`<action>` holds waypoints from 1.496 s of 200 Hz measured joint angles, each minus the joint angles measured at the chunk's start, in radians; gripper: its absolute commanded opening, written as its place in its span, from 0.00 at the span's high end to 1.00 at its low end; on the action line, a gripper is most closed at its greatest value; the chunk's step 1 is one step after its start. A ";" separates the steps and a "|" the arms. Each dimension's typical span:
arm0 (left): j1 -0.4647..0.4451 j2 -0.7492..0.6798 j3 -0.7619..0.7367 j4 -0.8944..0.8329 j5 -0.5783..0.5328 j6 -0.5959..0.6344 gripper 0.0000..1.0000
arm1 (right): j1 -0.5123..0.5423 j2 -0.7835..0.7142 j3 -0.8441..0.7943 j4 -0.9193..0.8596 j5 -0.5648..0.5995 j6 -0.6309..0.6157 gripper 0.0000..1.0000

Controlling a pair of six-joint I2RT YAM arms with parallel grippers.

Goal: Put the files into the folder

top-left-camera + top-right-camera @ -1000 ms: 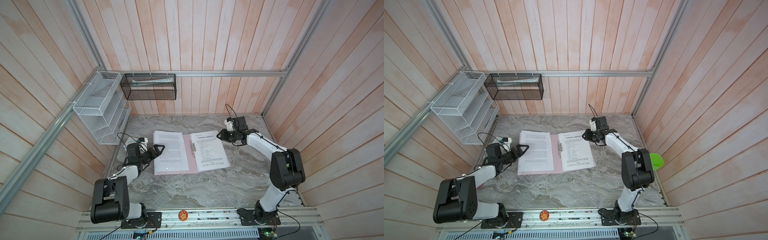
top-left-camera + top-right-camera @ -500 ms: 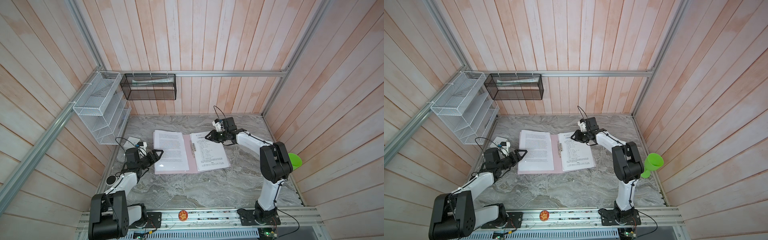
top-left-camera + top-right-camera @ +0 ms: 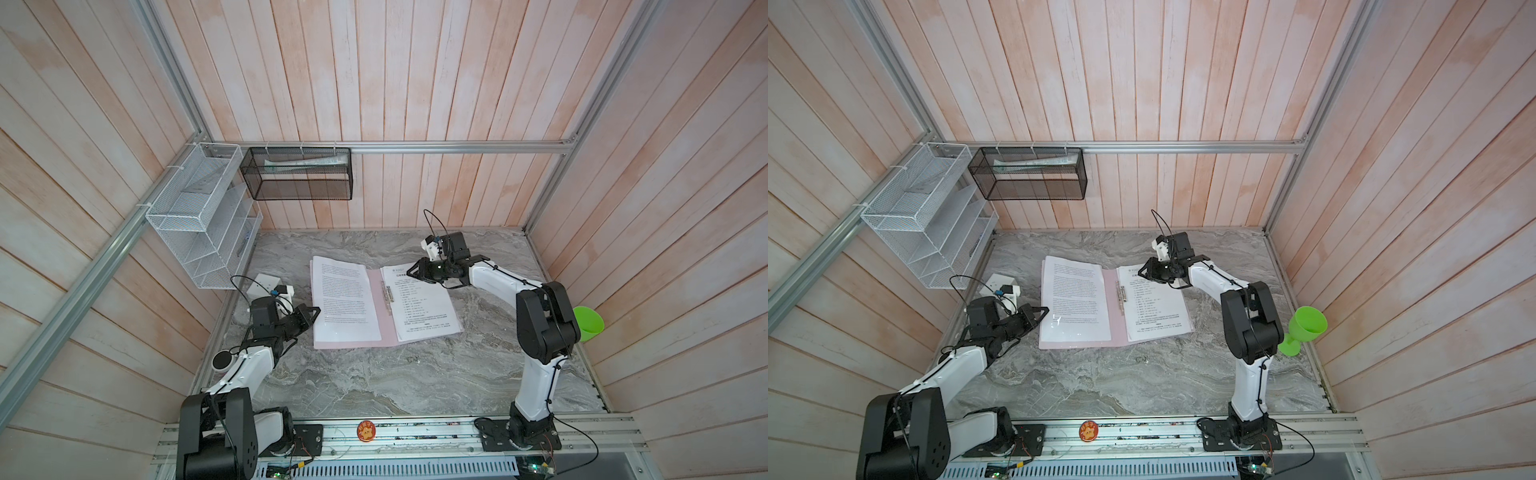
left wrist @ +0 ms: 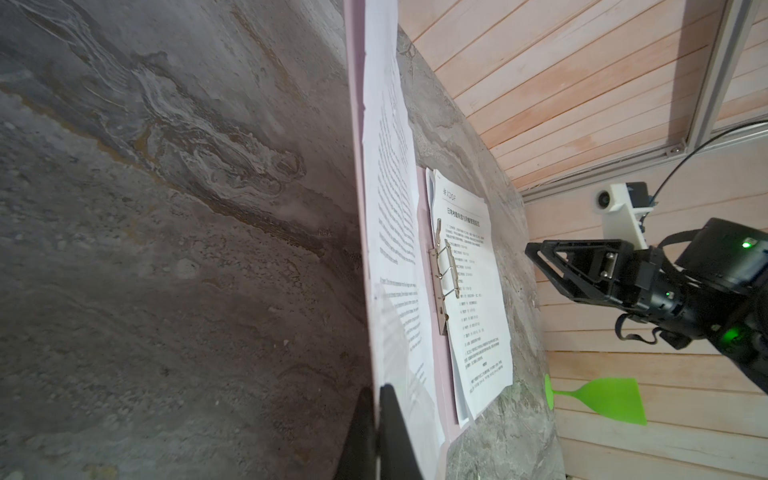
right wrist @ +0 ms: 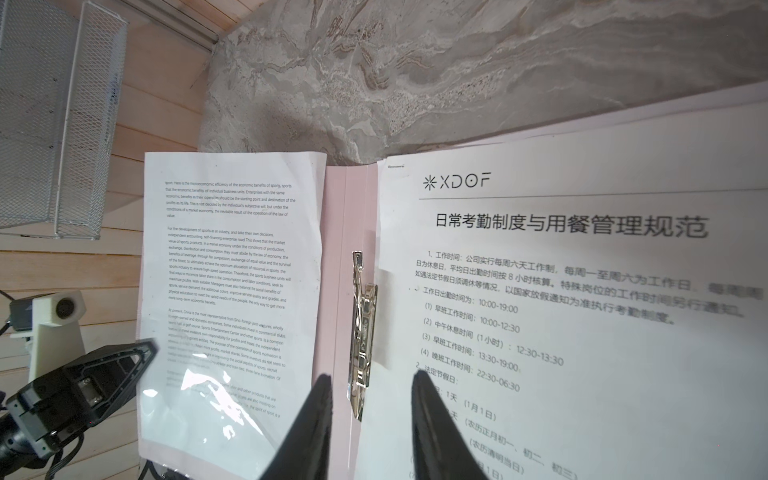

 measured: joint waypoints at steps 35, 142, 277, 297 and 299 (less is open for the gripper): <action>0.000 0.001 0.005 0.005 0.016 0.011 1.00 | 0.014 0.053 0.073 -0.034 -0.019 -0.002 0.69; -0.034 0.052 0.017 0.038 0.100 0.034 1.00 | 0.024 0.217 0.319 -0.135 -0.050 -0.055 0.69; -0.033 0.067 0.019 0.037 0.103 0.037 1.00 | 0.024 0.391 0.459 -0.287 -0.094 -0.203 0.69; -0.033 0.068 0.019 0.037 0.103 0.037 1.00 | 0.024 0.389 0.407 -0.281 -0.073 -0.199 0.69; -0.033 0.068 0.019 0.037 0.103 0.037 1.00 | 0.024 0.389 0.406 -0.282 -0.070 -0.199 0.69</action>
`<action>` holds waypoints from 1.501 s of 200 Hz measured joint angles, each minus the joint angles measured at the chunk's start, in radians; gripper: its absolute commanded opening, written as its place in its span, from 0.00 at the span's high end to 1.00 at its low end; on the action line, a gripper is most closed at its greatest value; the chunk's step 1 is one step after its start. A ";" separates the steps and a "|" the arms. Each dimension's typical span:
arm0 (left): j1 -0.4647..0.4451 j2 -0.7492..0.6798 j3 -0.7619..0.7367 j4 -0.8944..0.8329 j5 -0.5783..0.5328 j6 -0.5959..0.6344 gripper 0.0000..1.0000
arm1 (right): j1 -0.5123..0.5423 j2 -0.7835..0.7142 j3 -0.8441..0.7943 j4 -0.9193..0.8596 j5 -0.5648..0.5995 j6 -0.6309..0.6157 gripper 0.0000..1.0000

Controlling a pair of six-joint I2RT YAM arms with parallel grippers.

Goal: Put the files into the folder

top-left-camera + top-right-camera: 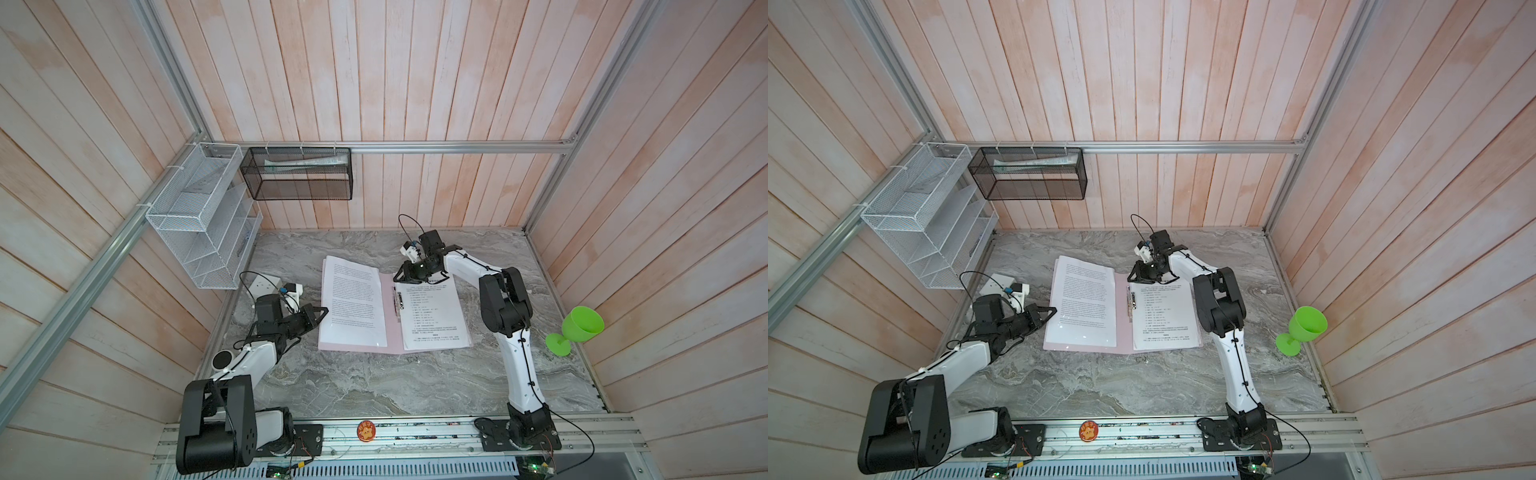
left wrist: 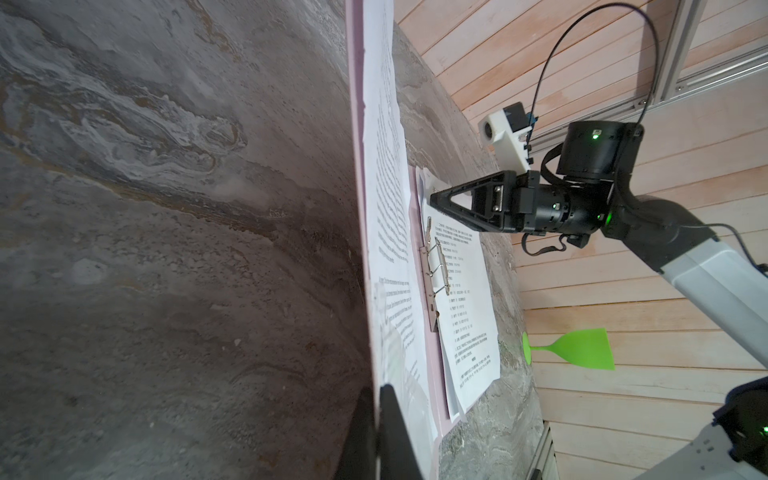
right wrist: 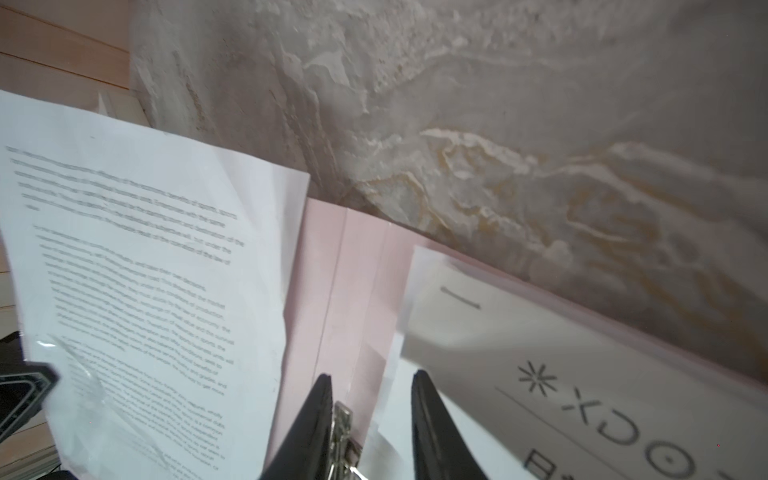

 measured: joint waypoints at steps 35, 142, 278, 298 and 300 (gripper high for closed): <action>0.001 0.008 0.000 0.000 0.000 0.000 1.00 | 0.000 0.000 0.025 -0.010 0.027 0.002 0.69; 0.004 0.011 0.000 0.000 0.001 0.000 1.00 | -0.105 -0.332 -0.215 0.049 0.297 0.077 0.54; 0.006 0.013 0.000 0.003 0.002 -0.001 1.00 | -0.255 -0.337 -0.406 0.104 0.413 0.072 0.49; 0.005 0.014 0.000 0.008 0.002 -0.001 1.00 | -0.255 -0.307 -0.401 0.112 0.413 0.072 0.50; 0.006 0.014 0.000 0.008 0.002 -0.001 1.00 | -0.255 -0.305 -0.401 0.113 0.413 0.072 0.50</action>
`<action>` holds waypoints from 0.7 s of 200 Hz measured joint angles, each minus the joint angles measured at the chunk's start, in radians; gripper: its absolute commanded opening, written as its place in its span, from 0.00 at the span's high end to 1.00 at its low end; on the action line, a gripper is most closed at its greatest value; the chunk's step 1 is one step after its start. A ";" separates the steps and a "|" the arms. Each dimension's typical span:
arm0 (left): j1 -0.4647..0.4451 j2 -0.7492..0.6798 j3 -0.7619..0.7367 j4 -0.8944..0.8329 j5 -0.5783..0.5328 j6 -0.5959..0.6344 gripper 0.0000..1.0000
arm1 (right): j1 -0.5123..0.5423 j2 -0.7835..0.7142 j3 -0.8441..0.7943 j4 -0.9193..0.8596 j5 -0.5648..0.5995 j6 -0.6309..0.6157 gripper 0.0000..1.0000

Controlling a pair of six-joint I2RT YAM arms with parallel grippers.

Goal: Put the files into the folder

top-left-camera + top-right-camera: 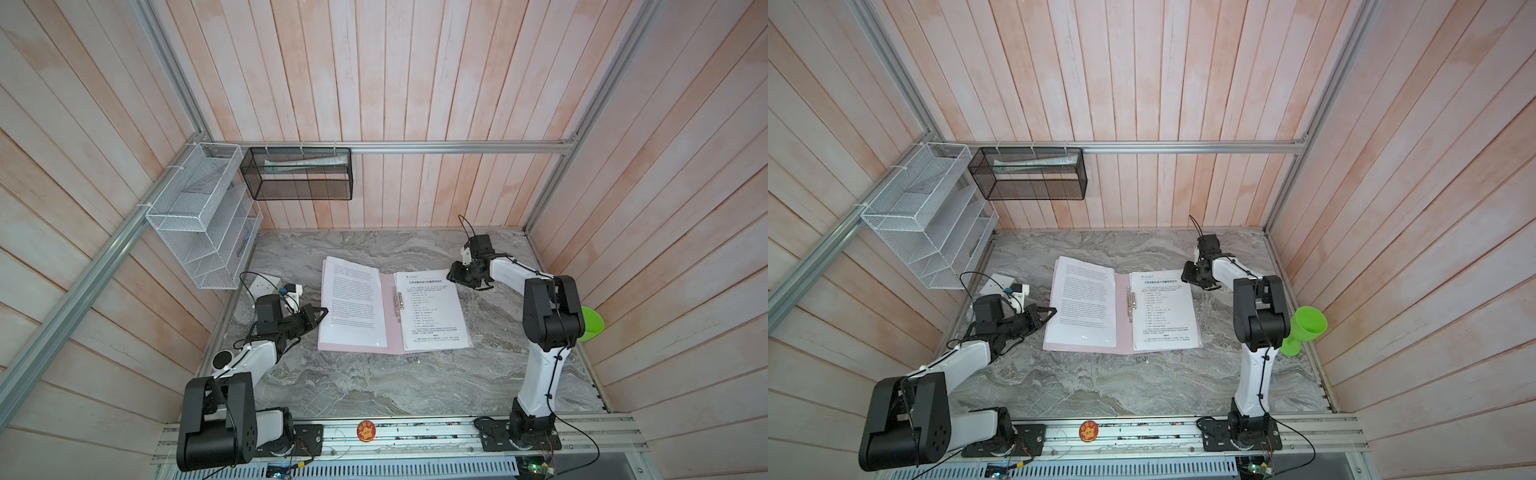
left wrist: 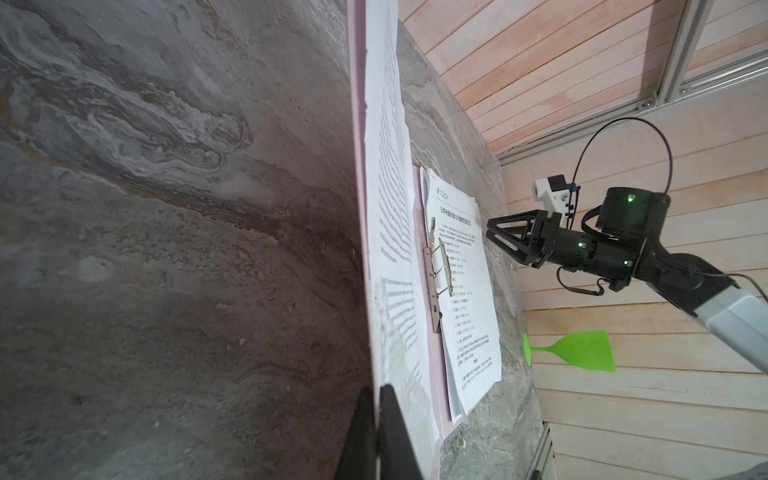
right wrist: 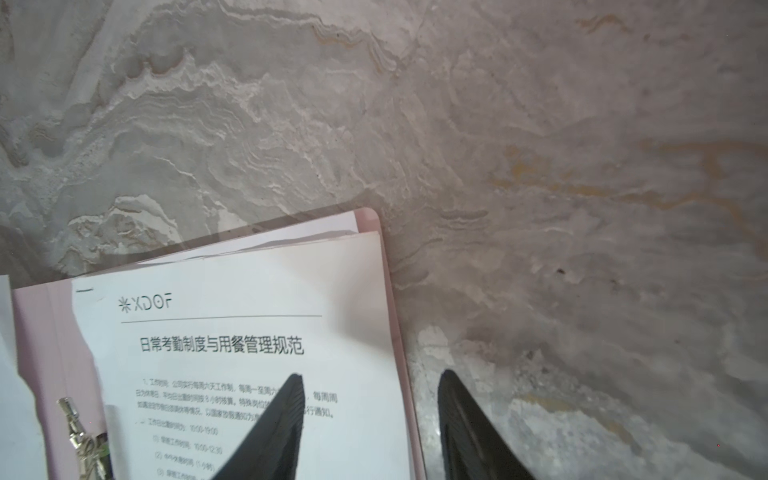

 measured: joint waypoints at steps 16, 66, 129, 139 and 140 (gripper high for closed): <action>0.000 0.000 0.000 0.001 0.001 0.000 1.00 | 0.000 0.018 0.001 0.001 -0.001 0.000 0.50; 0.000 0.008 0.000 0.008 0.002 -0.002 1.00 | 0.005 0.029 0.038 0.009 -0.016 0.003 0.50; 0.000 0.008 0.000 0.008 0.003 -0.002 1.00 | 0.033 0.055 0.061 0.011 -0.031 0.003 0.51; 0.000 0.009 0.000 0.008 0.003 -0.002 1.00 | 0.036 0.056 0.062 0.011 -0.031 0.003 0.51; 0.000 0.009 0.000 0.008 0.003 -0.002 1.00 | 0.036 0.056 0.062 0.011 -0.031 0.003 0.51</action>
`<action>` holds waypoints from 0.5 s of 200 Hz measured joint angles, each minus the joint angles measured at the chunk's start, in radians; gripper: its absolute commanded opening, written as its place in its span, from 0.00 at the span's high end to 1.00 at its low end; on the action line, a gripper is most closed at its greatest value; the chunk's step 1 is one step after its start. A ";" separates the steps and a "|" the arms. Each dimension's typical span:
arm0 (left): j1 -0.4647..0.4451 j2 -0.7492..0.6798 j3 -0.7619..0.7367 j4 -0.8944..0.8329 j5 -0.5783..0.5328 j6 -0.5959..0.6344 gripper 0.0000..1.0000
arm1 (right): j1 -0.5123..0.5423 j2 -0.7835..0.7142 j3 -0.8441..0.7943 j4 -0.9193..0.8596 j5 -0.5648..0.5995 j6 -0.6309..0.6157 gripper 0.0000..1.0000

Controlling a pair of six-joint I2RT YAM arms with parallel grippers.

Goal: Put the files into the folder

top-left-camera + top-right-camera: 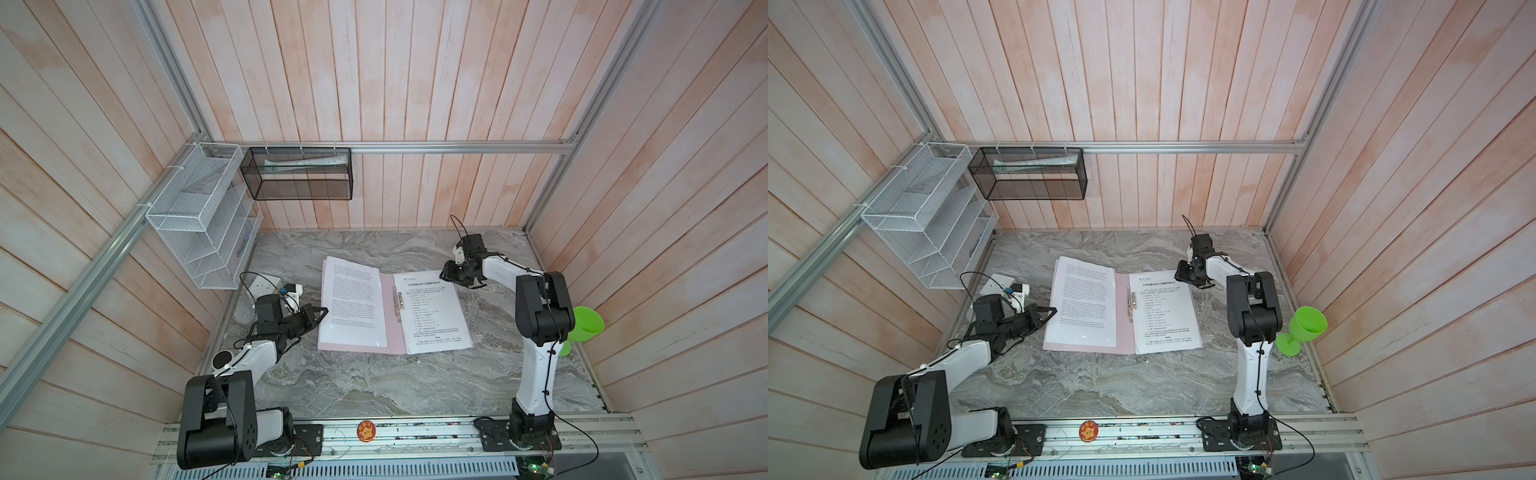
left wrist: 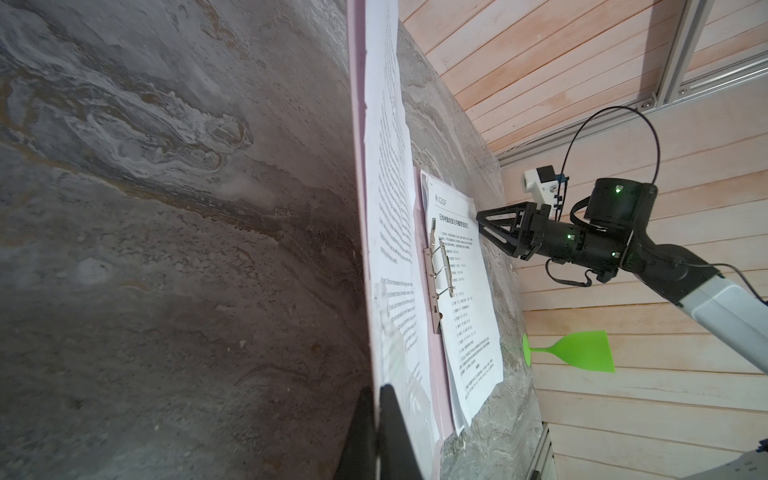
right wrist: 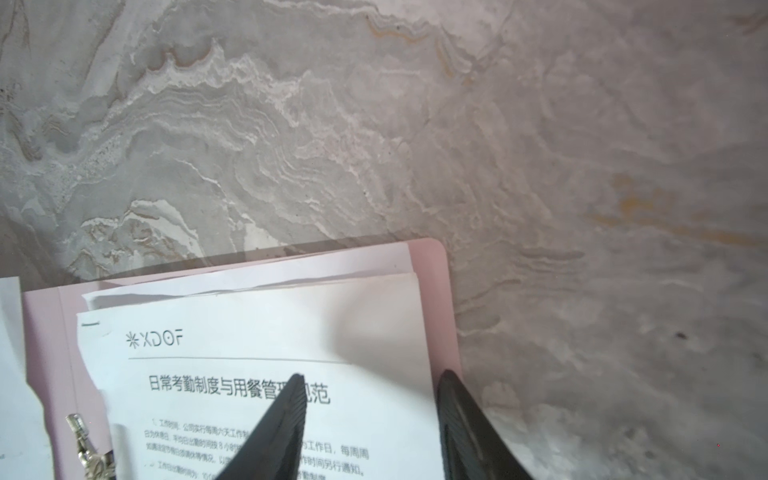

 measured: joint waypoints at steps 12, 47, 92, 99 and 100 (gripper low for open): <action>0.000 0.000 0.000 0.000 0.000 0.000 1.00 | 0.003 0.000 0.002 -0.002 0.001 0.000 0.51; 0.000 0.000 0.000 0.000 0.000 0.000 1.00 | 0.003 0.000 0.005 -0.003 0.014 0.011 0.51; 0.000 0.000 0.000 0.000 0.000 0.000 1.00 | 0.005 -0.103 -0.092 -0.003 0.044 0.022 0.50; 0.000 0.000 0.000 0.000 0.000 0.000 1.00 | 0.007 -0.153 -0.136 -0.007 0.051 0.023 0.50; 0.000 0.000 0.000 0.000 0.000 0.000 1.00 | 0.008 -0.164 -0.145 -0.006 0.055 0.023 0.50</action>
